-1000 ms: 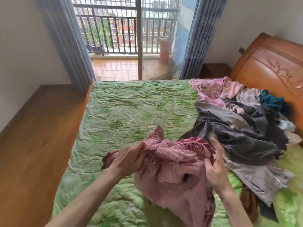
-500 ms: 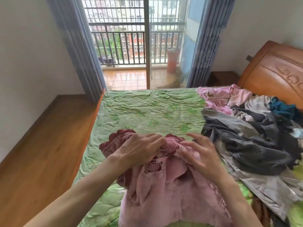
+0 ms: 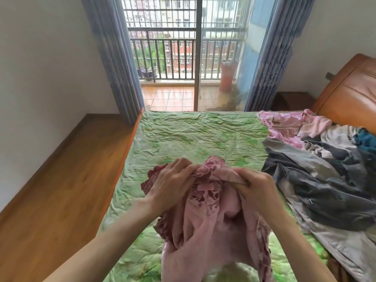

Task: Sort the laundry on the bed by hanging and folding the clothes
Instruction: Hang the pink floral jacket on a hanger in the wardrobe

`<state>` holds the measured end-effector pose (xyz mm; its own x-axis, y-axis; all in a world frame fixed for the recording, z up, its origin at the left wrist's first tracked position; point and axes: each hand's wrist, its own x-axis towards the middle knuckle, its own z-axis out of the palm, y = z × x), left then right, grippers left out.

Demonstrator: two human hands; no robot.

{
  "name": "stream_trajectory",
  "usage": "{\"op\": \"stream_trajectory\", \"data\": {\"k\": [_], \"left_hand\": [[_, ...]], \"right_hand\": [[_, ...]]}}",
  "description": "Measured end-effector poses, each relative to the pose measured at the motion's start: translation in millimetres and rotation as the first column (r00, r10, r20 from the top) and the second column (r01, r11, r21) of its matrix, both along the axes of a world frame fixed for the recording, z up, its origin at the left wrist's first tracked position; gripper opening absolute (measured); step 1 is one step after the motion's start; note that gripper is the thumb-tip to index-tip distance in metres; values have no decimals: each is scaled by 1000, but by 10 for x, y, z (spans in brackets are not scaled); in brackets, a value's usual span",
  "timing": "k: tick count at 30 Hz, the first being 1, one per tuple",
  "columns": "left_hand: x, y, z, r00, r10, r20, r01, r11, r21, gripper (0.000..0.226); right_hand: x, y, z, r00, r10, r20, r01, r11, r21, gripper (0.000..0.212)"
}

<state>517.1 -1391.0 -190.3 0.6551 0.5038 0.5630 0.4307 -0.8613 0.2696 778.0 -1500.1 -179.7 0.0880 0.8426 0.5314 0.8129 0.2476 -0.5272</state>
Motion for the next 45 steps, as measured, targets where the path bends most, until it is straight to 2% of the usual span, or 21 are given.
{"op": "stream_trajectory", "data": {"k": [3,6,8,10,13,16,18,22,26,29,32,36,38,40,45], "left_hand": [[89,0,-185,999,20,-46,-25,994,-103,47],[234,-1,-359,993,94,-77,-109,969,-223,57],[339,5,-457,994,94,-46,-104,952,-289,46],[406,13,-505,997,61,-36,-69,957,-281,33],[405,89,-507,995,100,-7,-99,966,-240,26],[349,152,-438,987,153,53,-131,946,-298,26],[295,189,-384,985,157,68,-135,957,-259,25],[214,250,-134,991,125,51,-119,987,-111,19],[240,323,243,989,118,90,-119,993,4,19],[264,322,466,980,122,157,-132,990,56,19],[260,301,558,981,105,165,-121,989,86,17],[152,364,464,984,118,136,-138,980,144,15],[100,391,387,966,218,140,-233,967,105,19],[99,366,297,945,292,148,-295,955,1,22],[155,304,82,927,321,196,-273,932,-237,16]], "right_hand": [[9,32,209,994,11,112,-16,999,46,36],[85,7,279,983,13,184,-17,1000,17,30],[154,-30,314,982,30,186,-26,999,-28,30],[243,-73,330,979,28,200,-17,998,-56,28],[409,-145,305,974,-43,222,62,995,-77,22],[538,-199,254,962,-124,244,140,989,-49,20],[601,-208,235,946,-161,281,173,985,-20,18],[703,-168,197,937,-154,315,177,983,-47,32],[775,-80,151,957,-121,263,153,983,-103,19],[778,5,14,962,-110,250,162,967,-197,17],[701,62,-162,990,-90,112,125,923,-364,13],[696,37,-135,987,-158,16,157,953,-258,6],[670,19,9,989,-143,24,145,967,-210,4],[620,2,177,994,-107,9,107,979,-175,7],[517,-13,540,996,-84,-21,83,996,-35,17]]}}
